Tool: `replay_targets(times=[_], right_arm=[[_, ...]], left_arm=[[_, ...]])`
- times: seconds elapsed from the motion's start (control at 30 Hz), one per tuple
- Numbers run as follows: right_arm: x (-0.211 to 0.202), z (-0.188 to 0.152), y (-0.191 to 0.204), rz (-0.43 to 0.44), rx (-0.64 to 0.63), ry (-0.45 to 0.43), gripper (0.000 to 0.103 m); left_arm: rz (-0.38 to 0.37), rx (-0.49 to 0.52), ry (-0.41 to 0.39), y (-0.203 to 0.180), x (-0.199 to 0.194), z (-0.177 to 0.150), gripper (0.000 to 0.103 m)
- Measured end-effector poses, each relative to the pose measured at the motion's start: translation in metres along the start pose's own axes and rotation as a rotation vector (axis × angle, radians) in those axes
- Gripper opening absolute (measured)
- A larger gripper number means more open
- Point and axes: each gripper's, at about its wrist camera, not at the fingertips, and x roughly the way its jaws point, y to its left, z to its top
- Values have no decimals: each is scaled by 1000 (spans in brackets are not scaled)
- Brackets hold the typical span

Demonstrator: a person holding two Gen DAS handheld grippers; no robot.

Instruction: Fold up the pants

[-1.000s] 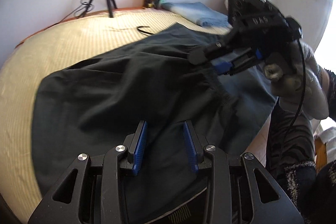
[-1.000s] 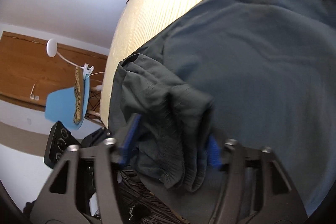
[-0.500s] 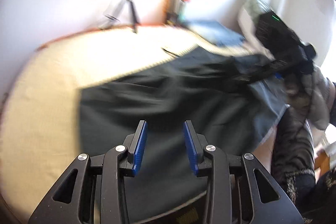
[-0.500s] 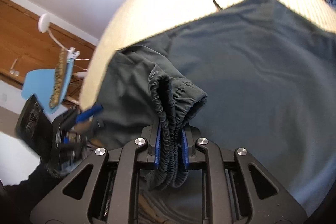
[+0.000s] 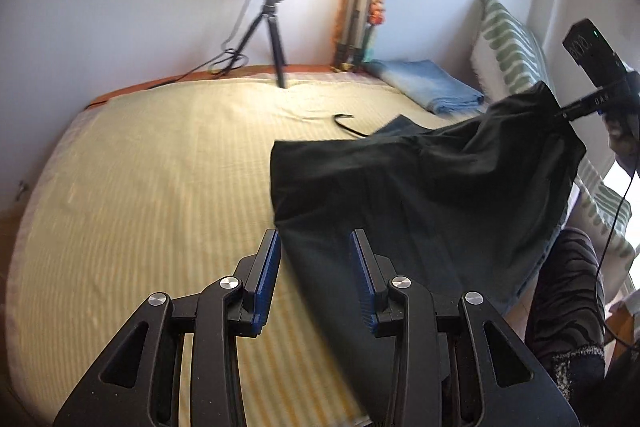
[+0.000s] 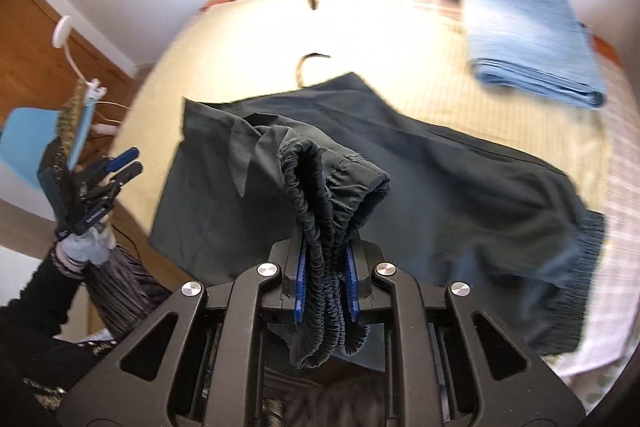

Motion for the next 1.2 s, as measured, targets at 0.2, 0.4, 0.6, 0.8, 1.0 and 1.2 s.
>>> replay_targets(times=[0.2,0.4,0.6,0.8,1.0,1.2], right_arm=[[-55,-13,-23,-1,5,-98,17],[-67,-16,-58,-159,33,-84,16],[-46,-25,-122,-185,142,-10,16],[-10,-33,-145,-174,185,68,16],[-23,-36,-177,-179,217,39,16],[-2,-48,-214,-135,306,81,16]], left_arm=[[-57,50,12,-20,20,13,34],[-86,68,21,-31,32,20,34],[-108,85,51,-45,47,18,34],[-114,118,69,-60,57,18,34],[-116,135,100,-67,70,16,34],[-120,162,123,-80,79,13,34]])
